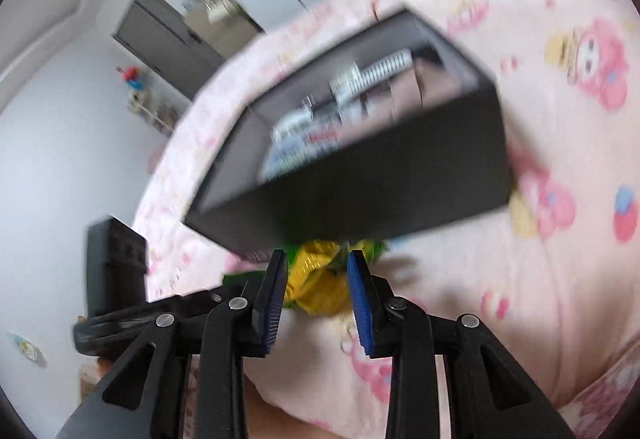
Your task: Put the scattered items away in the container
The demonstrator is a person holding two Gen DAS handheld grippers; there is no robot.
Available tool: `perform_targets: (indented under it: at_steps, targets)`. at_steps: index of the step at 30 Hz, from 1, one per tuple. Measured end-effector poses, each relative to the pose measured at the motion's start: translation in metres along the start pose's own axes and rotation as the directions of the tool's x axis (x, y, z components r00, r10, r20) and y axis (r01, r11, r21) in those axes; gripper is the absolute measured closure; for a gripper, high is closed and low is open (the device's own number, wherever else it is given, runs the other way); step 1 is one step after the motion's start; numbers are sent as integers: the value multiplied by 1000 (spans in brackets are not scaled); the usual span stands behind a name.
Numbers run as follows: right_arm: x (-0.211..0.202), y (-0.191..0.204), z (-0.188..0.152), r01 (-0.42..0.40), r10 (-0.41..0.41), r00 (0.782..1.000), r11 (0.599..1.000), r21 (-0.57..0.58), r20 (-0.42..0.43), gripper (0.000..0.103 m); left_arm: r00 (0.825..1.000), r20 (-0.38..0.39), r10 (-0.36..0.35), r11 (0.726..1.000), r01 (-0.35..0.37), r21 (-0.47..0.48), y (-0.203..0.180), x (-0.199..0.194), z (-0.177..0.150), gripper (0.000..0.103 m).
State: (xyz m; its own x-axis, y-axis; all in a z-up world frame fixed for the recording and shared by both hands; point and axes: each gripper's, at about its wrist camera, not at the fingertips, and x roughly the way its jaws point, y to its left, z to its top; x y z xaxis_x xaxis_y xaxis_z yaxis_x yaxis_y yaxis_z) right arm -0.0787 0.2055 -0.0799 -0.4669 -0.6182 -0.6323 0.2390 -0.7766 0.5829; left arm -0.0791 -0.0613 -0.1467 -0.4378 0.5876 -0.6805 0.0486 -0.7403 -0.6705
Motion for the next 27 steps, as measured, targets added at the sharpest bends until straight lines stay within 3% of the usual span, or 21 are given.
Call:
perform_targets:
  at_steps: [4, 9, 13, 16, 18, 20, 23, 27]
  targets:
    - [8, -2, 7, 43, -43, 999, 999, -9, 21, 75, 1000, 6, -23, 1000, 23, -3, 2, -1, 1, 69]
    - [25, 4, 19, 23, -23, 1000, 1000, -12, 1, 75, 999, 21, -31, 999, 32, -21, 1, 2, 3, 69]
    - [39, -4, -2, 110, -113, 985, 994, -24, -130, 76, 997, 49, -55, 997, 58, -56, 7, -3, 4, 69]
    - [45, -10, -11, 91, -85, 972, 996, 17, -220, 75, 996, 64, -59, 996, 63, -63, 7, -7, 3, 69]
    - [40, -8, -12, 79, -75, 976, 997, 11, -207, 75, 997, 58, -58, 996, 62, -68, 8, -6, 3, 68]
    - [25, -3, -5, 39, -37, 993, 999, 11, -111, 75, 998, 42, -49, 996, 52, -72, 8, -3, 3, 66]
    - [19, -3, 10, 48, -47, 999, 999, 17, -22, 76, 998, 32, -47, 997, 49, -66, 8, -3, 3, 66]
    - [42, -15, 8, 100, -94, 989, 994, 49, -111, 76, 998, 55, -40, 996, 44, -81, 11, -9, 3, 66]
